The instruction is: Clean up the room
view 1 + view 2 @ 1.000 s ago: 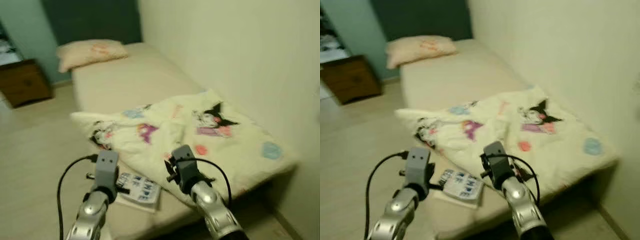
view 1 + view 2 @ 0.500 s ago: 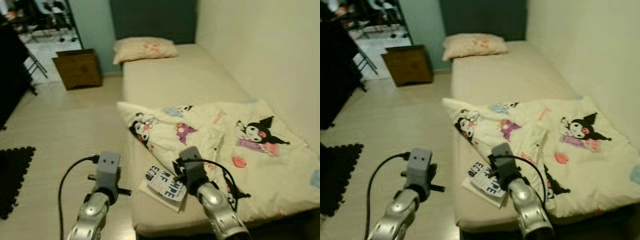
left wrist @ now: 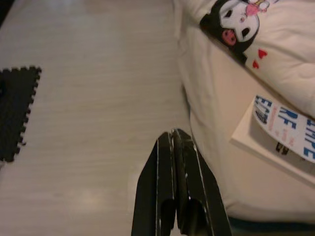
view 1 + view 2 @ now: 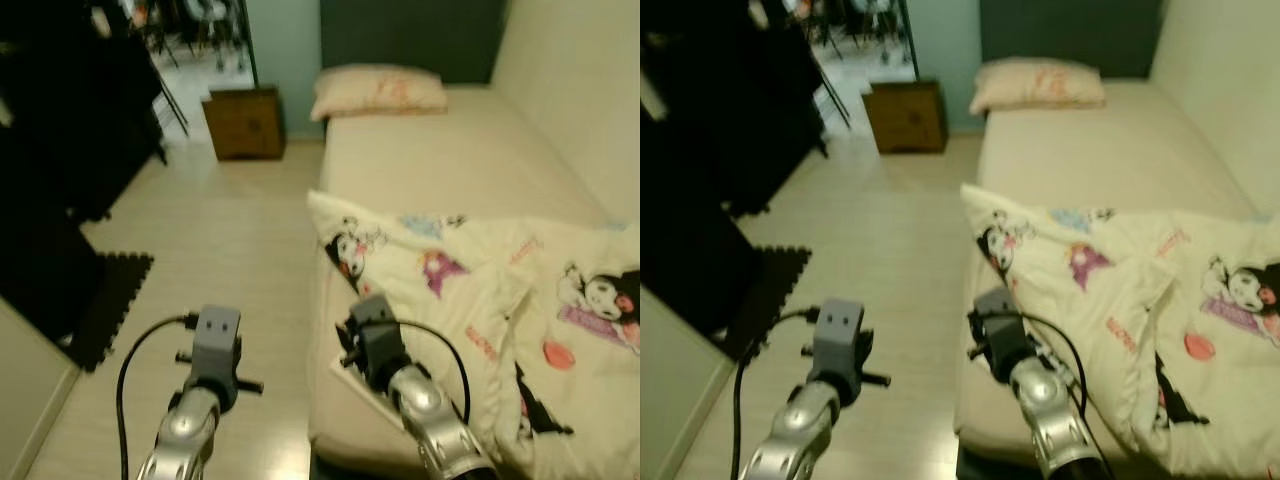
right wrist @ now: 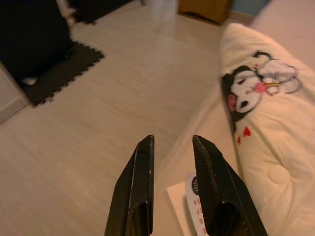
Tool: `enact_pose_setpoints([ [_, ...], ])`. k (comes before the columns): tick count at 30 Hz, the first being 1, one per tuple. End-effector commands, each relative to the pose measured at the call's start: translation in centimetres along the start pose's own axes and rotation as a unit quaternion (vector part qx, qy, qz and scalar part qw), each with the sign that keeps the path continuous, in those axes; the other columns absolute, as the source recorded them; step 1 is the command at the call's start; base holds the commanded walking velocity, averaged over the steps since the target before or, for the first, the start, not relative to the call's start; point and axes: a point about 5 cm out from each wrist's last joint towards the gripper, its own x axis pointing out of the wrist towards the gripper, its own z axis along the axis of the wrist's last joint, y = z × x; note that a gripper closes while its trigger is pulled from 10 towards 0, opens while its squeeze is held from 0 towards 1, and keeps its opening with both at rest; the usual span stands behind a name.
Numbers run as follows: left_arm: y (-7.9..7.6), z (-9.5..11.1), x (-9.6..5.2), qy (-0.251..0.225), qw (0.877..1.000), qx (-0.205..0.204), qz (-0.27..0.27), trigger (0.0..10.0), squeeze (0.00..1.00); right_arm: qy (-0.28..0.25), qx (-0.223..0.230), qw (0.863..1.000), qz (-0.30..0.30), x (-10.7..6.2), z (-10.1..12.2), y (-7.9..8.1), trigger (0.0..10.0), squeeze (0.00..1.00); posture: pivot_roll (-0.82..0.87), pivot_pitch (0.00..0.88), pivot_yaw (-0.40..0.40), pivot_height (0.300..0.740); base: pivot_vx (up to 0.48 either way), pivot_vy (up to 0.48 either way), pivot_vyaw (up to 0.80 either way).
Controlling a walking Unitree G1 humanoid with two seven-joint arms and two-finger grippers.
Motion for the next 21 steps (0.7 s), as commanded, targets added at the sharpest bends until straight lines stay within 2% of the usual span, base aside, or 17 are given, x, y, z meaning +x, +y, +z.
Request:
enact_pose_setpoints([
  [1,0.35,-0.56,-0.19,0.014,1.000,0.001,0.008,10.0,0.00,0.014,0.019,1.000,-0.003,-0.07,-0.64,0.22,10.0,0.00,-0.04,0.107,0.035,0.740,0.000,0.000,0.00],
  [7,0.51,-0.61,-0.22,0.017,1.000,-0.004,0.009,10.0,0.00,0.014,0.018,1.000,-0.004,-0.08,-0.66,0.17,10.0,0.00,-0.04,0.107,0.037,0.740,0.000,0.000,0.00],
  [18,0.60,-0.43,-0.16,0.015,1.000,0.003,0.007,10.0,0.00,0.011,0.026,1.000,-0.005,-0.05,-0.58,0.29,10.0,0.00,-0.03,0.105,0.041,0.740,0.000,0.319,0.00],
  [21,0.64,-0.47,-0.16,0.016,1.000,0.007,0.007,10.0,0.00,0.009,0.047,0.999,-0.022,-0.08,-0.59,-0.05,10.0,0.00,-0.03,0.105,0.041,0.740,0.000,0.370,0.00],
])
